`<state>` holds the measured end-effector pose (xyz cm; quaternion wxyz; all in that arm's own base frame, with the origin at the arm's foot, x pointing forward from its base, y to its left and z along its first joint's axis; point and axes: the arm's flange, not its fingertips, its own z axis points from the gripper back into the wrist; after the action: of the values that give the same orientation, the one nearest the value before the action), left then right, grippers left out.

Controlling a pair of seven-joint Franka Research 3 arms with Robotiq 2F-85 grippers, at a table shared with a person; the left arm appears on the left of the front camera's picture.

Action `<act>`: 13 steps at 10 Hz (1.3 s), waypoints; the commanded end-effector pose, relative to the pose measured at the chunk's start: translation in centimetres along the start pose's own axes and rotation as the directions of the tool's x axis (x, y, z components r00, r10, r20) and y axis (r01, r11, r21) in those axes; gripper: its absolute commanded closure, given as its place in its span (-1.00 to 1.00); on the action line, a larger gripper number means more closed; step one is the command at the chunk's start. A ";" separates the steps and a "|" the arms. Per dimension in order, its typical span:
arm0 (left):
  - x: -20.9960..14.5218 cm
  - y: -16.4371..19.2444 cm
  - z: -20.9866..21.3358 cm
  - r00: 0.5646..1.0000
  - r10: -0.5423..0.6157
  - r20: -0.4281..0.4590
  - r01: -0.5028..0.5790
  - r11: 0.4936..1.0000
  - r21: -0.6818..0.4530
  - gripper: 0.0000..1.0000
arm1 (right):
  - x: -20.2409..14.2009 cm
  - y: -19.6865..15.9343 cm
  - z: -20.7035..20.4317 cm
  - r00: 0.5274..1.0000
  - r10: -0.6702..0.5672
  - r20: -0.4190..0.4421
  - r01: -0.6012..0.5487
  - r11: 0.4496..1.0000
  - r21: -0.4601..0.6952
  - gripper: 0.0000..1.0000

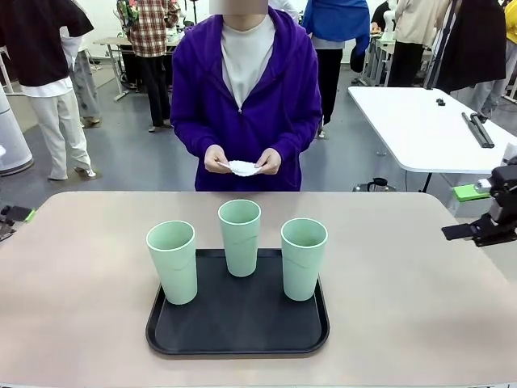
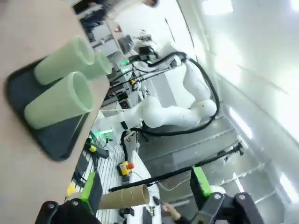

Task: Place coasters on the table and set cups on them.
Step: Pick up one Reusable plastic cup and place it on a coaster set by the human.

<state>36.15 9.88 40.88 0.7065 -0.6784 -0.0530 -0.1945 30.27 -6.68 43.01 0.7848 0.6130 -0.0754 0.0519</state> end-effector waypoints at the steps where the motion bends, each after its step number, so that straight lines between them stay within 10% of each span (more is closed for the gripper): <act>1: 1.5 0.8 2.4 0.989 0.140 0.038 -0.142 0.989 0.053 -1.00 | 0.3 -0.3 0.9 0.999 0.008 0.048 -0.007 0.999 -0.035 -1.00; 8: -1.5 1.3 5.3 0.932 0.278 0.230 -0.309 0.944 0.113 -1.00 | -0.4 -3.3 4.5 0.989 -0.062 0.137 0.074 0.994 -0.085 -1.00; 13: -1.7 2.5 6.8 0.951 0.254 0.175 -0.273 0.957 0.094 -1.00 | -0.8 -2.9 4.4 0.988 -0.077 0.137 0.087 0.994 -0.071 -1.00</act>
<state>36.49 16.46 38.26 0.7623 -0.6459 -0.0265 -0.0310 29.76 -11.74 41.07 0.8037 0.5853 -0.1044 -0.0255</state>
